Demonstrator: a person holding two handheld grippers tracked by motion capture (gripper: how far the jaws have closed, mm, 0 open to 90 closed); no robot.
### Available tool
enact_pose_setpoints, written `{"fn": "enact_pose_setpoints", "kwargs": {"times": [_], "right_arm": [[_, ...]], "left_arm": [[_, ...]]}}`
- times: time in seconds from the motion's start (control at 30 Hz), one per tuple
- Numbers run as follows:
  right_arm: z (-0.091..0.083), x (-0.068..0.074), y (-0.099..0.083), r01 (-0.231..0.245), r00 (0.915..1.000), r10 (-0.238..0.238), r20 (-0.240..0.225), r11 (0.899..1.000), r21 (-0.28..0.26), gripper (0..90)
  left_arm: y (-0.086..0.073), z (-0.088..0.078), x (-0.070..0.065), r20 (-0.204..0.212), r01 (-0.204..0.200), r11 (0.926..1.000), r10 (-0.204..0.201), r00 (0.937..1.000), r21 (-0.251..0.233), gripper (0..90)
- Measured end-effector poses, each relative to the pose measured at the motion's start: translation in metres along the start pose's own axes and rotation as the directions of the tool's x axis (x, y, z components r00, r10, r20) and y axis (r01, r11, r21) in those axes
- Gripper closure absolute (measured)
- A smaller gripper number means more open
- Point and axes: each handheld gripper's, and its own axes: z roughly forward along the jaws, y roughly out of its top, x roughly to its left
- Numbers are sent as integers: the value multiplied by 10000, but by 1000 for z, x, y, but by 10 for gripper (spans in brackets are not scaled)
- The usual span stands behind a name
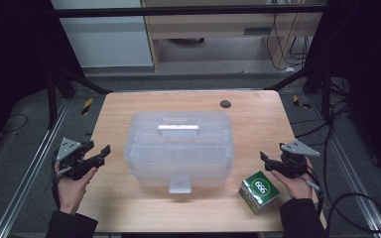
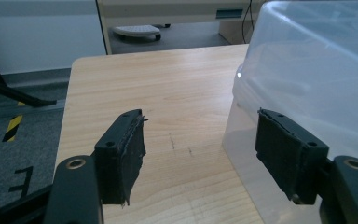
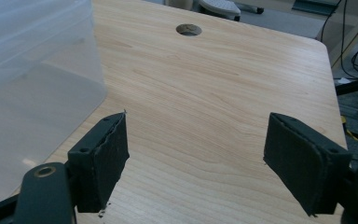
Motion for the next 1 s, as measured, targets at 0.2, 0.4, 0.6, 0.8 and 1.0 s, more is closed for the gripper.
{"fn": "enact_pose_setpoints", "kwargs": {"times": [0.2,0.4,0.6,0.8,1.0], "right_arm": [[-1,1,1,-86,9999,87,-65,9999,119,219],[-4,0,3,-127,9999,127,-81,9999,48,222],[-4,0,4,-208,9997,209,-123,9998,73,232],[-5,0,4,-195,9997,197,-148,9998,98,238],[-4,2,5,-169,9996,173,-208,9997,191,238]], "left_arm": [[10,-5,0,176,-67,9999,70,9998,-148,307],[23,-7,-1,718,-219,9994,236,9971,-251,307],[44,-8,-9,1031,-1120,9934,1141,9881,-265,314],[63,-9,-19,1315,-1851,9822,1878,9734,-325,326],[85,-8,-41,1782,-3411,9393,3419,9227,-359,326]]}}
